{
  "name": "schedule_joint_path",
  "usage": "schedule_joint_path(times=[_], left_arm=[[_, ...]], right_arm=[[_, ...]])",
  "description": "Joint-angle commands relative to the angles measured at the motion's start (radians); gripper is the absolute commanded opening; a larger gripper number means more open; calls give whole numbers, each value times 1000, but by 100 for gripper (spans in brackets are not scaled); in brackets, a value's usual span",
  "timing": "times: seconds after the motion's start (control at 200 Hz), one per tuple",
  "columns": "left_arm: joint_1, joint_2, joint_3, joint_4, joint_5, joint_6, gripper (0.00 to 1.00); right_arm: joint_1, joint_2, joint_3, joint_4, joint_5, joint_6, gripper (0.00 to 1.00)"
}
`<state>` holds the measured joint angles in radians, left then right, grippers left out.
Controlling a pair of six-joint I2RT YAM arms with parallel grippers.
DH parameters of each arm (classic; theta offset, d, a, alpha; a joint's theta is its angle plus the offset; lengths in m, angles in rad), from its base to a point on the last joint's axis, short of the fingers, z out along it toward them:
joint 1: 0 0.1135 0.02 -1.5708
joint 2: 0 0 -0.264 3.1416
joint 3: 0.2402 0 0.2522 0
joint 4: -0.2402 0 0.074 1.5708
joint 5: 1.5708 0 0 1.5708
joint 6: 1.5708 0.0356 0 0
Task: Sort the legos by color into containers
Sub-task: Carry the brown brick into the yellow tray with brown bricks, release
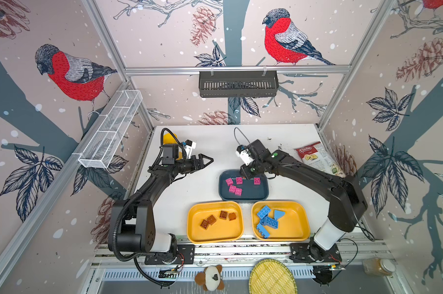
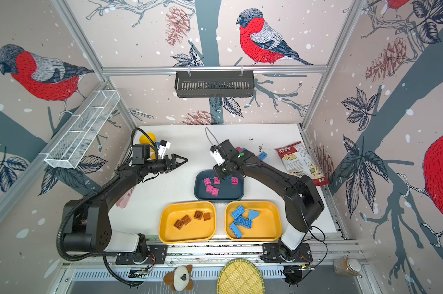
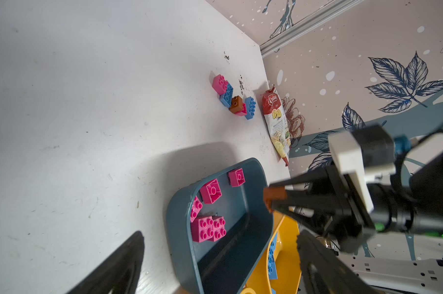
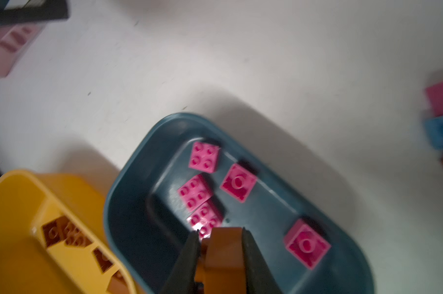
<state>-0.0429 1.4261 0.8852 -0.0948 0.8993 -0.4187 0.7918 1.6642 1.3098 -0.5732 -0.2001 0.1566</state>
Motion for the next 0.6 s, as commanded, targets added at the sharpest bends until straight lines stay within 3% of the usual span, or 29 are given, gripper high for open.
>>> schedule_joint_path(times=[0.0,0.215,0.38,0.595], left_arm=[[8,3,12,-19,-20,13,93],[13,18,24,-38,-25,23,93],[14,22,28,-47,-25,27,92],[12,14,21,-59,-30,34,92]], right_arm=[[94,-50,-70,50,-118,-45,17],[287,-22,-144,114,-168,-120,19],[356,44,-128,132,-145,-161,23],[344,58,-97,109,-150,-213,61]])
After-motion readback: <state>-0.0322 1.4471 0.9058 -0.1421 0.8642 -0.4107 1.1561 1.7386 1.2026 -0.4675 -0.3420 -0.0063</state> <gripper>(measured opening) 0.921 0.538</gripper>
